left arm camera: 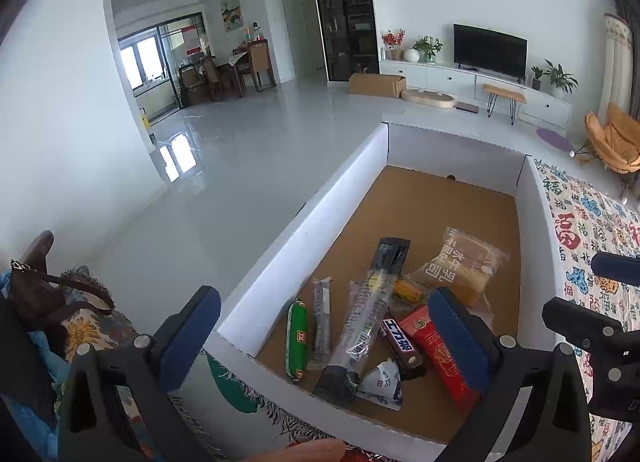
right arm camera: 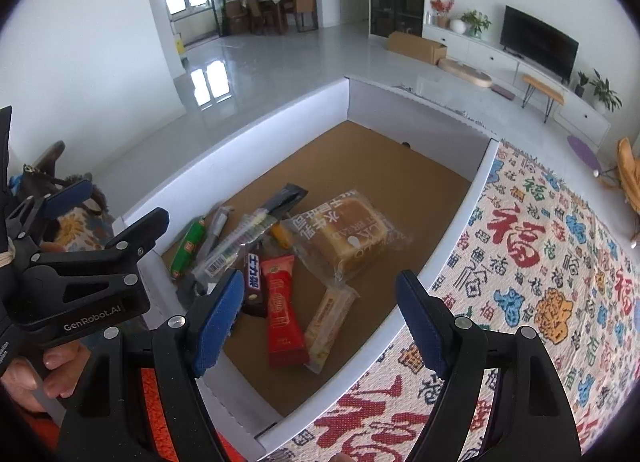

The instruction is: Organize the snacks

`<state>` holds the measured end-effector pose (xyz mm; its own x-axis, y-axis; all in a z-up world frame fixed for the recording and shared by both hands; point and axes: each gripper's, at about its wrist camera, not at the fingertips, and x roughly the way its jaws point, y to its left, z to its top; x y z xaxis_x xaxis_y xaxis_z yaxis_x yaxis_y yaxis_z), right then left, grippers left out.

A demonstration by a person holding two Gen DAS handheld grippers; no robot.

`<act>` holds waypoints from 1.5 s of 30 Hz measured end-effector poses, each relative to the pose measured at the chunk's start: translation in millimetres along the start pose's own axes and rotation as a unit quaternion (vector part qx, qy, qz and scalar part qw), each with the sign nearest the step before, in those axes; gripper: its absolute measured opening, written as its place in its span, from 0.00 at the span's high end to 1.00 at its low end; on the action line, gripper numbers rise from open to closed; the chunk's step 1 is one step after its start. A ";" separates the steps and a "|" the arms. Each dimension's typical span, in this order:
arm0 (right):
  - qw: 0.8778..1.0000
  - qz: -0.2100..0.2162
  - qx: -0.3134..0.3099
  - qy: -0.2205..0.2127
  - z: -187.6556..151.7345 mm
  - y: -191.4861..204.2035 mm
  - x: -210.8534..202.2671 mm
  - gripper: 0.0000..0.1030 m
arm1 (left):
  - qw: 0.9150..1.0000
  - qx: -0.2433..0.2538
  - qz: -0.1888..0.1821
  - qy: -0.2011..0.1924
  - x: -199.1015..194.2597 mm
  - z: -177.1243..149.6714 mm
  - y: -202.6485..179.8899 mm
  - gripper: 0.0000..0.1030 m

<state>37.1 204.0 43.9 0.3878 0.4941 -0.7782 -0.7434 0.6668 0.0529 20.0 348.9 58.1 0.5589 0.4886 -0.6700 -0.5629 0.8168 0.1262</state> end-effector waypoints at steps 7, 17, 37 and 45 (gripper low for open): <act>1.000 -0.004 -0.001 -0.001 1.0 1.7 -0.9 0.21 | 1.000 0.002 -0.003 0.000 -1.4 -0.5 -0.9 0.00; 1.000 -0.006 0.000 0.000 1.1 1.4 0.0 0.21 | 1.000 -0.005 0.005 0.008 3.0 -2.5 3.4 0.00; 1.000 -0.006 -0.006 0.006 1.7 4.0 6.5 0.21 | 1.000 -0.009 -0.004 0.010 2.8 -2.1 5.7 0.00; 1.000 -0.006 -0.005 0.007 1.2 4.5 6.9 0.21 | 1.000 -0.005 -0.008 0.008 3.2 -3.6 4.5 0.00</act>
<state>37.1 211.1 39.5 0.3891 0.4780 -0.7874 -0.7447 0.6664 0.0366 17.1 353.0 53.9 0.5577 0.4711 -0.6834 -0.5608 0.8208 0.1082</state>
